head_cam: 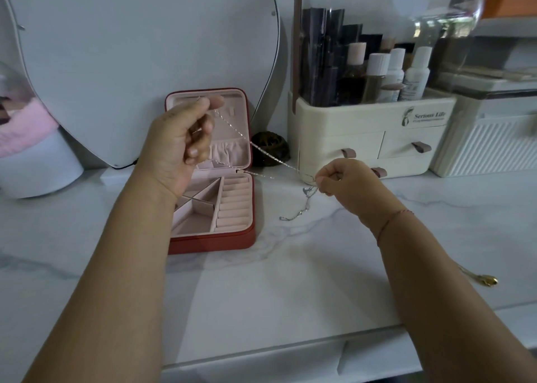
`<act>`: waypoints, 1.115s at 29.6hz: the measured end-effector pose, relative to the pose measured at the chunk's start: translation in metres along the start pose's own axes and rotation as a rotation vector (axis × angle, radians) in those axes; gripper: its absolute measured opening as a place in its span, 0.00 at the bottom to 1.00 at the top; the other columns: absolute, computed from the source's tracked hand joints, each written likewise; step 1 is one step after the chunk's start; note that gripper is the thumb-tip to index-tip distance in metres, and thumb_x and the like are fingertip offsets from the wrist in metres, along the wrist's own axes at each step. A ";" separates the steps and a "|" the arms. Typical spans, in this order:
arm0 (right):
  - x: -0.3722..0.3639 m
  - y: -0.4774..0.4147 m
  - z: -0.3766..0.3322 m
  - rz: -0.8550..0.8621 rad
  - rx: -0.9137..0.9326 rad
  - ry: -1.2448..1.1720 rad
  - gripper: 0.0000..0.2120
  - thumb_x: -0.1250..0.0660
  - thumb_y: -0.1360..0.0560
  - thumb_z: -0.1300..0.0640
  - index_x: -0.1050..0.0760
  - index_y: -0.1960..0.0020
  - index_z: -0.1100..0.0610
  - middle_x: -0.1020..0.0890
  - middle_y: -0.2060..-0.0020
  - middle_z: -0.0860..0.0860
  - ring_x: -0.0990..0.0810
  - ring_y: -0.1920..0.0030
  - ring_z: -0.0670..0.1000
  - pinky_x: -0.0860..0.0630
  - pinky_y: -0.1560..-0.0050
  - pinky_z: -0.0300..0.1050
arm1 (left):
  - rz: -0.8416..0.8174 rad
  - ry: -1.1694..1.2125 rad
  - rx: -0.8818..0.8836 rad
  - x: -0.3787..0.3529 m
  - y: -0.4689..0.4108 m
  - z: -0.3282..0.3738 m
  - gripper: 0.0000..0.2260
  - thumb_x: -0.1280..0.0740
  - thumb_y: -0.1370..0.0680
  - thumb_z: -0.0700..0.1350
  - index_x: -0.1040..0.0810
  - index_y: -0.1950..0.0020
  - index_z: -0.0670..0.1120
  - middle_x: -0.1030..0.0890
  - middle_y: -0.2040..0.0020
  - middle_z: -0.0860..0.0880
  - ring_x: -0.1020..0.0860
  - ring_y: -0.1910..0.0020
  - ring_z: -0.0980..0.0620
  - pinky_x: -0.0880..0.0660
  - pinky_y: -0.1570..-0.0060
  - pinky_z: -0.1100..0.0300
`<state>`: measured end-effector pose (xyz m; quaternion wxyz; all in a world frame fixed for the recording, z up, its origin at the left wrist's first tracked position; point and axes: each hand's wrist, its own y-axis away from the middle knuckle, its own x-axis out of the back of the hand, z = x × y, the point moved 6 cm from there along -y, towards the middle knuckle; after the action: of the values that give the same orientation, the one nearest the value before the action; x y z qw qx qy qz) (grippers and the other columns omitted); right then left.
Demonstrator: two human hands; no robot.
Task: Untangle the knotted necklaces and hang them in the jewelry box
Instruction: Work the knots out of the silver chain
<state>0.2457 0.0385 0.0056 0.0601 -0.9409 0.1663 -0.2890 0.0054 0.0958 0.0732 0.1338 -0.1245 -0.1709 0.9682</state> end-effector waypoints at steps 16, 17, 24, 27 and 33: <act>0.020 0.006 -0.020 0.070 -0.045 -0.625 0.10 0.40 0.20 0.62 0.24 0.57 0.59 0.23 0.65 0.51 0.25 0.66 0.45 0.25 0.64 0.33 | 0.071 -0.644 -0.153 -0.018 0.013 -0.002 0.08 0.34 0.22 0.45 0.18 0.59 0.53 0.26 0.75 0.56 0.31 0.74 0.61 0.31 0.70 0.71; 0.024 0.009 -0.022 0.061 -0.035 -0.637 0.08 0.39 0.20 0.62 0.23 0.56 0.59 0.22 0.66 0.51 0.26 0.67 0.44 0.26 0.64 0.33 | 0.097 -0.613 -0.127 -0.016 0.012 -0.005 0.08 0.34 0.22 0.44 0.18 0.59 0.52 0.25 0.74 0.55 0.30 0.74 0.61 0.30 0.71 0.70; 0.031 0.046 -0.013 0.001 -0.062 -0.526 0.05 0.34 0.24 0.63 0.22 0.58 0.62 0.23 0.69 0.52 0.27 0.70 0.46 0.29 0.64 0.39 | 0.184 -0.224 0.152 0.023 -0.005 -0.009 0.06 0.34 0.22 0.41 0.19 0.58 0.44 0.19 0.72 0.53 0.23 0.69 0.56 0.24 0.67 0.67; 0.017 0.062 -0.006 -0.046 -0.103 -0.429 0.03 0.33 0.25 0.64 0.21 0.56 0.62 0.20 0.69 0.52 0.24 0.69 0.46 0.26 0.63 0.39 | 0.216 -0.263 0.166 0.032 -0.007 -0.004 0.05 0.32 0.23 0.43 0.19 0.58 0.45 0.20 0.73 0.54 0.22 0.72 0.58 0.27 0.65 0.66; -0.014 0.078 -0.006 -0.146 -0.108 -0.338 0.07 0.32 0.27 0.67 0.20 0.60 0.58 0.17 0.67 0.53 0.22 0.68 0.48 0.26 0.64 0.37 | 0.121 -0.259 0.128 0.018 -0.007 0.023 0.07 0.33 0.22 0.44 0.20 0.59 0.46 0.22 0.73 0.55 0.25 0.71 0.57 0.29 0.66 0.67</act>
<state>0.2094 -0.0294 -0.0129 0.0156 -0.9874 0.1006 -0.1213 -0.0169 0.1008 0.0931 0.0600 0.0000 -0.1168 0.9913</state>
